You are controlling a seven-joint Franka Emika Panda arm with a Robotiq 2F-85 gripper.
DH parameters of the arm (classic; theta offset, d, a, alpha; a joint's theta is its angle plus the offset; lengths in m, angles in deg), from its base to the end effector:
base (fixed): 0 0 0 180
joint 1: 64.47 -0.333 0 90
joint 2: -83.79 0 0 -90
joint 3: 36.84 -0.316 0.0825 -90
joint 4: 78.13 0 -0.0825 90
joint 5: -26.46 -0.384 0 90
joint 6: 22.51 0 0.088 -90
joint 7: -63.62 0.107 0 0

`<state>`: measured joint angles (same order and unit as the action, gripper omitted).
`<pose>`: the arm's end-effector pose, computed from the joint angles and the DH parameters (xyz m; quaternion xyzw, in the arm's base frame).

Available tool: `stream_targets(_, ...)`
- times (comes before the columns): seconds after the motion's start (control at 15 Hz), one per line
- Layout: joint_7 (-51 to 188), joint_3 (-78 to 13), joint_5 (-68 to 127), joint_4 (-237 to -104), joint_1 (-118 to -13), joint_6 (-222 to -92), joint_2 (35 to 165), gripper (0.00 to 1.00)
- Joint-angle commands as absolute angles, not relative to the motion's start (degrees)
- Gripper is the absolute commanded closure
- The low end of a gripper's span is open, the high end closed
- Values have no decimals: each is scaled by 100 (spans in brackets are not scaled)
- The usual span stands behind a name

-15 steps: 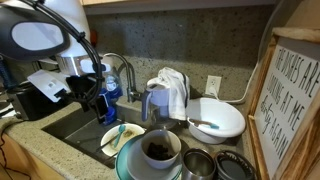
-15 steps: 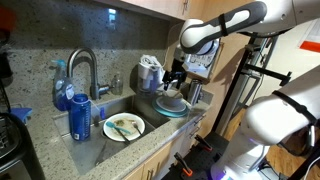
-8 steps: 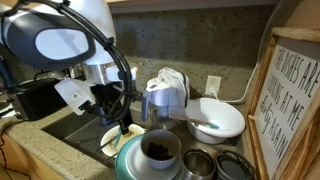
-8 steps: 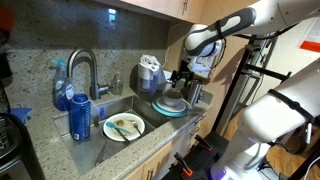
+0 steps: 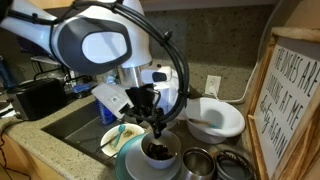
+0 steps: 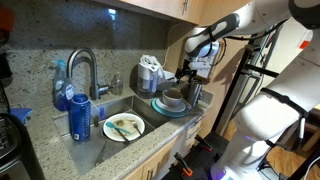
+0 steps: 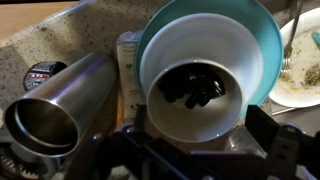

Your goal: Pick up the spoon from the dish and put it on the plate

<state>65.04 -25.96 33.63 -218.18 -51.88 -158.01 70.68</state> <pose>0.4289 -0.1885 0.4000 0.9818 -0.1735 0.0672 0.0390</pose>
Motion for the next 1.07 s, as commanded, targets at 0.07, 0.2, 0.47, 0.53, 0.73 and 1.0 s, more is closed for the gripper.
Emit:
stream_targets(0.07,6531,-2538,3567,-21245,-5106,-16024,7749,0)
stream_targets(0.2,6553,-2509,3657,-21045,-5095,-16130,7990,0)
stream_targets(0.47,6657,-2445,3969,-20693,-5085,-16349,8392,0)
stream_targets(0.53,6677,-2430,4020,-20605,-5087,-16362,8473,0)
stream_targets(0.73,6733,-2379,4160,-20399,-5096,-16460,8683,0)
stream_targets(1.0,6840,-2288,4316,-20255,-5097,-16771,8895,0)
